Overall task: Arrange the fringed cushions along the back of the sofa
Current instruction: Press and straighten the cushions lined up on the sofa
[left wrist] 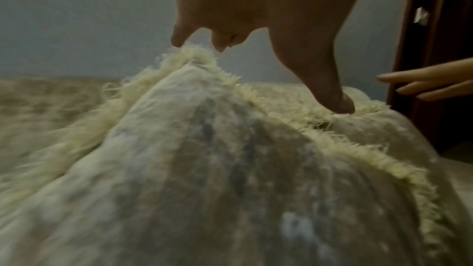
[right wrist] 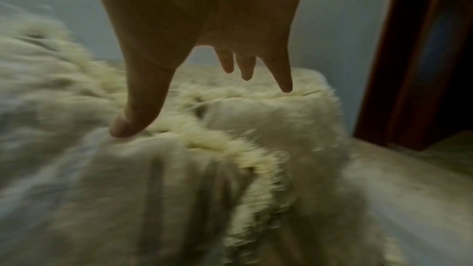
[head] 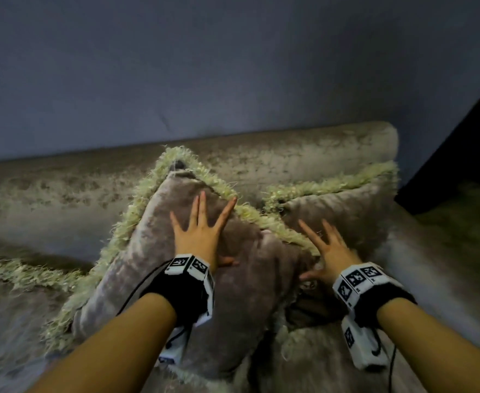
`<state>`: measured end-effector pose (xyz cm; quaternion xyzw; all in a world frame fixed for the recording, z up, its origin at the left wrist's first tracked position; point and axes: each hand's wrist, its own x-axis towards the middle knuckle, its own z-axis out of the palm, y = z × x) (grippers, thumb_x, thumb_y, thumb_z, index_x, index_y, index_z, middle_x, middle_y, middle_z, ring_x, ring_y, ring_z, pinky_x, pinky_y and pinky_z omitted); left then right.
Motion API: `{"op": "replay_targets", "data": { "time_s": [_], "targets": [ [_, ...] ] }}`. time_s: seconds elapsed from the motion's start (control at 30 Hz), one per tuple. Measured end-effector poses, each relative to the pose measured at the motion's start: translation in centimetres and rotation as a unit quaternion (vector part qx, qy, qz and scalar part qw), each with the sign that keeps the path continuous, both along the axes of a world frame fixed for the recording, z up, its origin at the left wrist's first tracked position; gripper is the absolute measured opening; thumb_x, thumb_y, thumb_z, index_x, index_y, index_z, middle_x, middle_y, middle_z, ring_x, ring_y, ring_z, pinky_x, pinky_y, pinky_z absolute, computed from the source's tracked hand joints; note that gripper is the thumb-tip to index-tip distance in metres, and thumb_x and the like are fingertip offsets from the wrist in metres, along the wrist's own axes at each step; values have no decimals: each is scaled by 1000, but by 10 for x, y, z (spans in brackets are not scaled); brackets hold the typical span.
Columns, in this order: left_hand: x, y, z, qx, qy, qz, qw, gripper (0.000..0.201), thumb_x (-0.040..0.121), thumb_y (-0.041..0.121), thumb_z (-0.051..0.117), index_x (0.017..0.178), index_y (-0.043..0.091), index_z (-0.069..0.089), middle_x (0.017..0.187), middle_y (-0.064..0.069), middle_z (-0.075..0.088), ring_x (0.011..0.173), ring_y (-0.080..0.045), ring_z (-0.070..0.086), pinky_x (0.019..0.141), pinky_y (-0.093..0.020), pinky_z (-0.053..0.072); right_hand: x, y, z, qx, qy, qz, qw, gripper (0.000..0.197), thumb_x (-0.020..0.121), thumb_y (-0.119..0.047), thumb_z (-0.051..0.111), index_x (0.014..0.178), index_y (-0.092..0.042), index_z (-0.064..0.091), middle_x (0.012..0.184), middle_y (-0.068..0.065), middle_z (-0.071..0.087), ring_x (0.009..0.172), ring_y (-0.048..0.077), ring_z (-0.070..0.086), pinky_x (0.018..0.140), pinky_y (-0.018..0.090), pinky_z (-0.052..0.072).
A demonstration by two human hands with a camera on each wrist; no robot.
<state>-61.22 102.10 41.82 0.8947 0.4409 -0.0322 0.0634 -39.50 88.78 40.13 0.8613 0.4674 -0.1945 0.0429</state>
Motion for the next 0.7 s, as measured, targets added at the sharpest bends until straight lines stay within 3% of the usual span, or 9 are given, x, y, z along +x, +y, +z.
{"op": "replay_targets", "data": {
  "time_s": [0.1, 0.23, 0.37, 0.57, 0.7],
  "targets": [
    [48, -12, 1, 16, 1, -35, 999, 121, 64, 70, 65, 124, 47, -38, 155, -13, -28, 146, -27, -18, 112, -66, 2, 49, -29, 3, 1, 8, -32, 999, 116, 68, -45, 77, 111, -66, -29, 157, 5, -19, 146, 30, -10, 111, 60, 25],
    [126, -26, -13, 24, 25, -73, 997, 119, 68, 67, 63, 123, 46, -40, 155, -14, -28, 146, -28, -20, 112, -65, 0, 131, -54, -5, -8, 9, -75, 997, 123, 64, -46, 80, 119, -58, -30, 158, 9, -16, 146, 31, -8, 113, 57, 26],
    [225, -28, -37, 13, 37, -79, 996, 118, 68, 68, 63, 122, 46, -39, 155, -15, -26, 145, -29, -22, 113, -63, -6, 226, -61, -35, 8, 52, -81, 995, 122, 63, -46, 80, 110, -62, -31, 157, 15, -11, 146, 33, -6, 112, 59, 23],
    [368, -21, -73, 17, 72, -108, 991, 121, 65, 69, 65, 128, 47, -37, 157, -19, -19, 147, -32, -15, 114, -64, -3, 340, -64, -96, 6, 129, -98, 987, 125, 63, -45, 81, 119, -54, -31, 157, 20, -11, 146, 33, -9, 118, 49, 18],
    [410, -10, -97, -18, 114, -79, 990, 118, 62, 72, 65, 132, 55, -28, 157, -19, -5, 145, -40, 3, 109, -70, 9, 386, -45, -130, 25, 183, -96, 978, 127, 63, -44, 81, 130, -50, -27, 158, 16, -11, 146, 31, -8, 117, 46, 16]
  ]
}}
